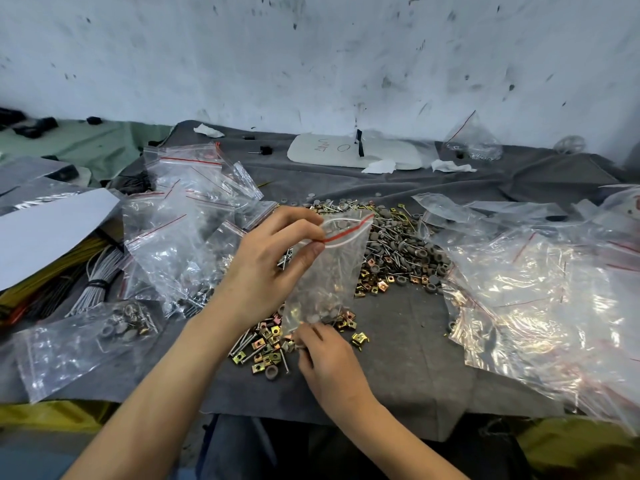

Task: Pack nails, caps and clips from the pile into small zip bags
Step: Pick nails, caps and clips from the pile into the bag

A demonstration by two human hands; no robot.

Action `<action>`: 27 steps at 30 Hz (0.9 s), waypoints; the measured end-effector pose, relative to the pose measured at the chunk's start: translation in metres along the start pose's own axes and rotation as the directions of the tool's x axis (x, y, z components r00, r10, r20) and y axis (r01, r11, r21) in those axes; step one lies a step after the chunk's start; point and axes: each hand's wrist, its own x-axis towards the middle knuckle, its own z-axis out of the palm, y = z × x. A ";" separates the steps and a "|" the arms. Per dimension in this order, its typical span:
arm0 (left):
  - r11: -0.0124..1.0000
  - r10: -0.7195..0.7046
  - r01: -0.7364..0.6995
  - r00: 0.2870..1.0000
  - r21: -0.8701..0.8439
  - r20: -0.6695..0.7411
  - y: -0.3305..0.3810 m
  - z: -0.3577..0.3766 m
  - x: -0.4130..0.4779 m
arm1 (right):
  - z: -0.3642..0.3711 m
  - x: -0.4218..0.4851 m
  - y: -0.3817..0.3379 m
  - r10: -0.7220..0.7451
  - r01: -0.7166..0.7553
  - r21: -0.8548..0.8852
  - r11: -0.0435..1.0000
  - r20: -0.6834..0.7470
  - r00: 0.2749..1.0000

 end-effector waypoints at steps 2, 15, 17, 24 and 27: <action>1.000 0.006 -0.006 1.000 0.007 0.008 0.000 -0.002 -0.001 | -0.014 0.000 -0.005 -0.010 0.013 0.064 0.998 -0.049 0.999; 0.997 0.075 -0.077 0.994 0.028 0.083 0.003 -0.007 0.002 | -0.146 0.063 -0.010 -0.116 0.167 0.043 0.985 -0.552 0.825; 0.998 0.056 -0.058 0.997 0.034 0.060 0.000 -0.009 0.001 | -0.144 0.062 0.004 0.036 0.129 0.197 0.972 -0.666 0.745; 0.997 -0.003 0.006 0.999 0.073 -0.032 -0.002 -0.007 -0.004 | -0.076 0.063 0.072 0.351 -0.316 0.186 0.931 -0.209 0.913; 0.998 0.005 -0.002 0.999 0.067 -0.049 -0.002 -0.007 -0.003 | -0.041 0.055 0.088 0.277 -0.284 -0.068 0.956 -0.092 0.956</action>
